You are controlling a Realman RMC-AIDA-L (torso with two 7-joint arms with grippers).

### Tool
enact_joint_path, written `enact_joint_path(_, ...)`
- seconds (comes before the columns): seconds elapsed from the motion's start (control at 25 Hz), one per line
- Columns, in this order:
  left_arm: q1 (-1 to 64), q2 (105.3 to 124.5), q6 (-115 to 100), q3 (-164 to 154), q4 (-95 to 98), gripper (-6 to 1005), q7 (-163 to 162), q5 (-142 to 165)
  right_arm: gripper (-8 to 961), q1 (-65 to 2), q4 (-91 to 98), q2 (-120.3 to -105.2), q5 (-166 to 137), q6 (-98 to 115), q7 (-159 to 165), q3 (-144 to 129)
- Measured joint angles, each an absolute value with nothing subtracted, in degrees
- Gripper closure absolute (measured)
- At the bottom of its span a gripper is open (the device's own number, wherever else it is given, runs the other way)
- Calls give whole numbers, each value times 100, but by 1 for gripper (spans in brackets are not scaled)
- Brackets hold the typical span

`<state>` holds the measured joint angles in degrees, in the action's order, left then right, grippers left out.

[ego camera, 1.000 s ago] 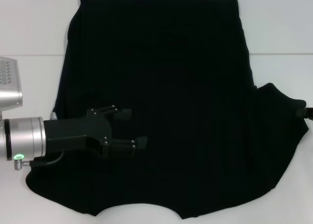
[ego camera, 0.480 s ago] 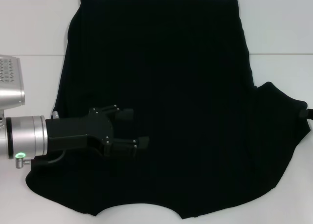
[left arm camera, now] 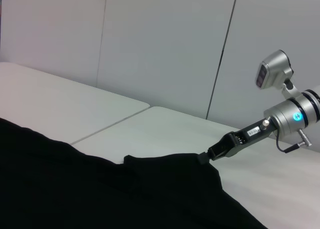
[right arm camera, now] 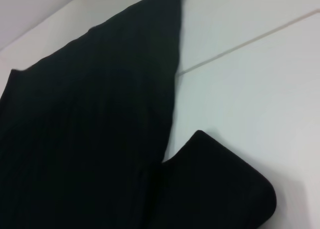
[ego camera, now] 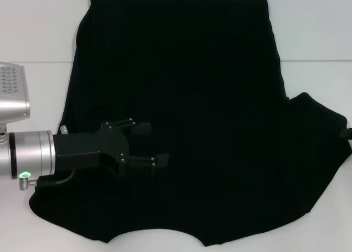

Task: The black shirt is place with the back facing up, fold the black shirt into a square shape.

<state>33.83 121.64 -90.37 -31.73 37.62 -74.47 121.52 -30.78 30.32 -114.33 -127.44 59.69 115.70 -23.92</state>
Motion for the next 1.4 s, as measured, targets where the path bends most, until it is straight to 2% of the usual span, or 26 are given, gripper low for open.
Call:
enact_joint_path(0.52,3403,12164,-9048,-3173,3761,64,-7453,12160,905,-2994,3032,-11481,-12744,5967,11533,-2223)
enact_joint_path(0.88,3409,12164,-9056,-3173,3761,66,-7453,12149,898,-3197,3032,-11506,-12526,6034,11570,-2266)
enact_joint_path(1.4,3396,12156,-9037,-3170,3762,67,-7460,12136,888,-3897,3024,-11715,-12480,6546,11611,-3447)
